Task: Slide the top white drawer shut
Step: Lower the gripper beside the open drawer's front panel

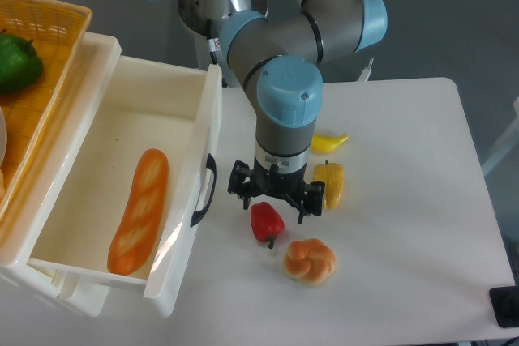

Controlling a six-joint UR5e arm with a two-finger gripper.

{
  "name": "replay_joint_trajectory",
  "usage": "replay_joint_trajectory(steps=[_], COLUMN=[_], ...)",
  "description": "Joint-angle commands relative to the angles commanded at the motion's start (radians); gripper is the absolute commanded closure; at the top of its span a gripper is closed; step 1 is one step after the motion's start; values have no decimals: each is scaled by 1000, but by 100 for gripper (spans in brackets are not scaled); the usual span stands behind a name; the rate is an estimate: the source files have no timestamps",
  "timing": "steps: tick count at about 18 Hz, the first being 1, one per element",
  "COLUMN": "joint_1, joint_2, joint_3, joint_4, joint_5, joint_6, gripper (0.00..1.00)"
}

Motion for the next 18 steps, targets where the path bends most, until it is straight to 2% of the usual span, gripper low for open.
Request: replay_joint_trajectory(steps=[5,10,18], joint_1=[3,2,-2], joint_2=[0,0,-8], joint_3=[2,-29,-41], joint_4=[0,-2,-2], joint_5=[-2,6,8], joint_6=[0,-15,-15], gripper=[0,0,0])
